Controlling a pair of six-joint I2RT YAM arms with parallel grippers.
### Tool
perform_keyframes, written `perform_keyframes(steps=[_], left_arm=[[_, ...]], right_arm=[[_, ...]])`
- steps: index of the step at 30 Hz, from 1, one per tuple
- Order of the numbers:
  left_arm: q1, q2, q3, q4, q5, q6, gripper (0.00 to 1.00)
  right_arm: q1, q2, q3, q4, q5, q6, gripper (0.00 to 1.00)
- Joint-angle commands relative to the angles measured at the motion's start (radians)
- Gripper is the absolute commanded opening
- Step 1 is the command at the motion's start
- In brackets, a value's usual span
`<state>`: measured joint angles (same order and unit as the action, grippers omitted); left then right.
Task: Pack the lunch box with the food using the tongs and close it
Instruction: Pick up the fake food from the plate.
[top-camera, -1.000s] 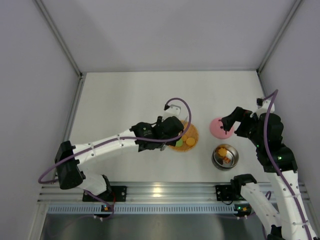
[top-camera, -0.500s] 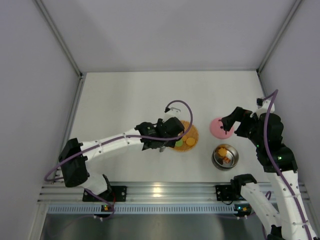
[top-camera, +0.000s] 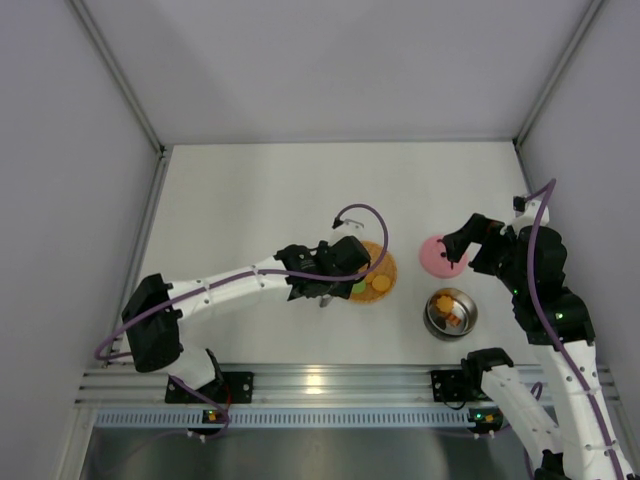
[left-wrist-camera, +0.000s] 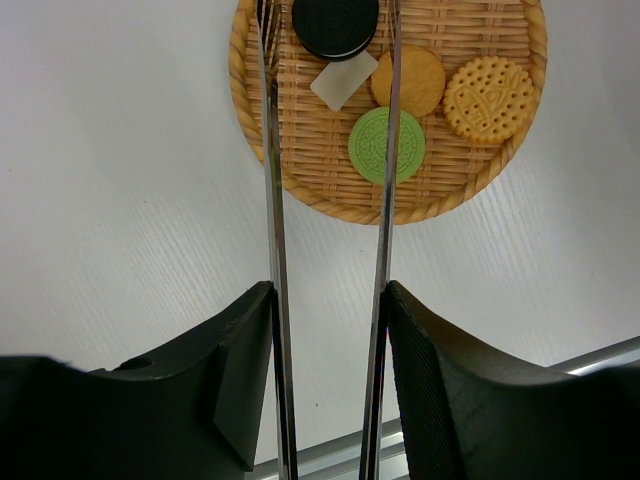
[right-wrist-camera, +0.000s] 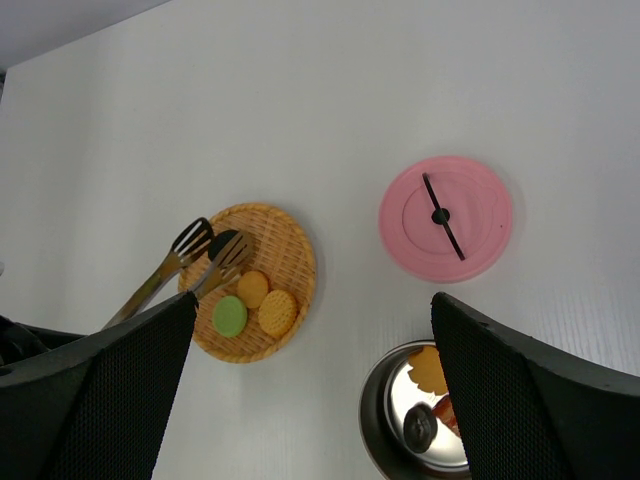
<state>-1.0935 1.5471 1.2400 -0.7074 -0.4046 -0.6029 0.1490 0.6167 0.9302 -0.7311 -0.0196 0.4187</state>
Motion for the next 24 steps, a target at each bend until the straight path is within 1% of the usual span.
perform_keyframes(steps=[1, 7, 12, 15, 24], left_arm=[[0.001, -0.005, 0.001, 0.037, 0.006, 0.006, 0.52], [0.003, -0.001, -0.002, 0.039, 0.010, 0.008, 0.48], [0.003, -0.008, -0.001, 0.043, 0.007, 0.011, 0.39], [0.003, -0.018, 0.007, 0.039, 0.000, 0.014, 0.35], [-0.005, -0.048, 0.082, 0.023, -0.039, 0.038, 0.32]], right_arm=[[-0.017, 0.005, 0.019, -0.013, 0.009, -0.012, 1.00], [-0.016, 0.005, 0.016, -0.013, 0.010, -0.012, 1.00], [-0.017, 0.002, 0.012, -0.014, 0.010, -0.014, 0.99], [-0.017, -0.003, 0.012, -0.016, 0.012, -0.011, 1.00], [-0.017, -0.002, 0.010, -0.016, 0.010, -0.009, 0.99]])
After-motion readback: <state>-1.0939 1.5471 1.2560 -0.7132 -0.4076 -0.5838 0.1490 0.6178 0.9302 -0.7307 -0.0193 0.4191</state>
